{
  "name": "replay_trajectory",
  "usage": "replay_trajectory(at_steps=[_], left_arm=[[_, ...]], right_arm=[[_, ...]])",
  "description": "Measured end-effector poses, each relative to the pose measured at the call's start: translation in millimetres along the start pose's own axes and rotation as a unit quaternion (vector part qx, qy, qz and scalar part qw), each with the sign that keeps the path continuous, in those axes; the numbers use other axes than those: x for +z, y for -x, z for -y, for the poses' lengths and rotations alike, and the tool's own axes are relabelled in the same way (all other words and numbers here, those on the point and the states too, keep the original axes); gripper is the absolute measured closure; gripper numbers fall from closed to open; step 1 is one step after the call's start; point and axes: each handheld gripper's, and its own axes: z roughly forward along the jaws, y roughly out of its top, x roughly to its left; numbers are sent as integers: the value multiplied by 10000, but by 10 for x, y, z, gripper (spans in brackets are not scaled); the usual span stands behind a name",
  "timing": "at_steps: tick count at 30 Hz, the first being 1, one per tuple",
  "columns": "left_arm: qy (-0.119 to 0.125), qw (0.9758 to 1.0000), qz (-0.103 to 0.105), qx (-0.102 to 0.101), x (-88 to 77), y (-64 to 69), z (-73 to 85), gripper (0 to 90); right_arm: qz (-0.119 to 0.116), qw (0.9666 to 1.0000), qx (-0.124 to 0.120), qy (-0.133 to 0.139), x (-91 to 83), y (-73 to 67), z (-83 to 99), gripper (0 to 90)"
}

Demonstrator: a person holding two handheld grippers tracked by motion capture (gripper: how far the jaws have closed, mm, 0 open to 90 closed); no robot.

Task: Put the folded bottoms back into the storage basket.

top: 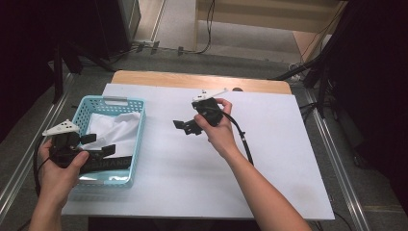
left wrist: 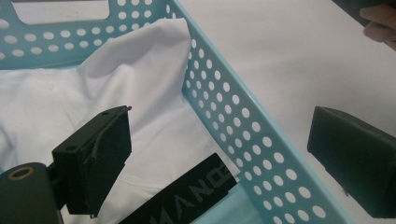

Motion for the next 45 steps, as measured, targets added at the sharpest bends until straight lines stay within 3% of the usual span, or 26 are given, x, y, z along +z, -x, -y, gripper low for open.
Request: replay_trajectory(at_steps=[6,10,14,23,26,30,35,41,45], left_arm=[[-90,10000,-13,39,80,59,-14,17],[-165,9996,-215,86,106,90,-30,0],[-123,9996,-235,-29,109,64,-49,0],[-226,9994,-246,-67,141,11,-119,0],[-358,9985,-404,-111,184,5,-127,0],[-435,9970,-613,-180,206,-16,-130,47],[-537,9962,-673,-150,225,-5,-188,72],[-672,9944,-793,-169,295,6,-281,139],[-923,9909,-955,-210,392,-3,-307,218]], right_arm=[[107,9997,153,137,-283,69,221,0],[229,9993,234,201,-470,144,368,0],[406,9983,317,264,-657,214,543,0],[641,9960,451,423,-1044,309,969,0],[714,9951,490,473,-1169,336,1104,0],[879,9935,476,537,-1342,339,1253,0],[1052,9909,488,686,-1548,356,1433,0],[1199,9872,672,813,-1742,396,1651,0],[1341,9846,717,864,-1867,401,1793,0]])
